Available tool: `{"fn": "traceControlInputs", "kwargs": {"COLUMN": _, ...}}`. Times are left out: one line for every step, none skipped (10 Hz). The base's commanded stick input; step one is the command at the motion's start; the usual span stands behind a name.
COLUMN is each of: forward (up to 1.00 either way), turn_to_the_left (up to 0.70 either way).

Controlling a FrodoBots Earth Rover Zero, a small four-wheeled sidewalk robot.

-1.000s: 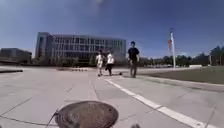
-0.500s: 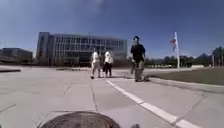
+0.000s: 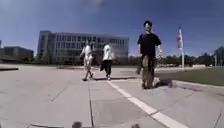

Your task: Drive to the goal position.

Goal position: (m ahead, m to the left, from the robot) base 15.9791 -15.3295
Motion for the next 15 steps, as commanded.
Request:
{"fn": "traceControlInputs", "kwargs": {"forward": 0.85, "turn_to_the_left": 0.04}}
{"fn": "traceControlInputs", "kwargs": {"forward": 0.85, "turn_to_the_left": 0.04}}
{"fn": "traceControlInputs", "kwargs": {"forward": 0.85, "turn_to_the_left": 0.04}}
{"fn": "traceControlInputs", "kwargs": {"forward": 0.25, "turn_to_the_left": 0.01}}
{"fn": "traceControlInputs", "kwargs": {"forward": 0.00, "turn_to_the_left": 0.00}}
{"fn": "traceControlInputs", "kwargs": {"forward": 0.00, "turn_to_the_left": 0.00}}
{"fn": "traceControlInputs", "kwargs": {"forward": 0.00, "turn_to_the_left": 0.00}}
{"fn": "traceControlInputs", "kwargs": {"forward": 0.00, "turn_to_the_left": 0.00}}
{"fn": "traceControlInputs", "kwargs": {"forward": 0.00, "turn_to_the_left": 0.00}}
{"fn": "traceControlInputs", "kwargs": {"forward": 0.00, "turn_to_the_left": 0.00}}
{"fn": "traceControlInputs", "kwargs": {"forward": 0.00, "turn_to_the_left": 0.00}}
{"fn": "traceControlInputs", "kwargs": {"forward": 0.85, "turn_to_the_left": 0.04}}
{"fn": "traceControlInputs", "kwargs": {"forward": 0.85, "turn_to_the_left": 0.04}}
{"fn": "traceControlInputs", "kwargs": {"forward": 0.85, "turn_to_the_left": 0.04}}
{"fn": "traceControlInputs", "kwargs": {"forward": 0.85, "turn_to_the_left": 0.04}}
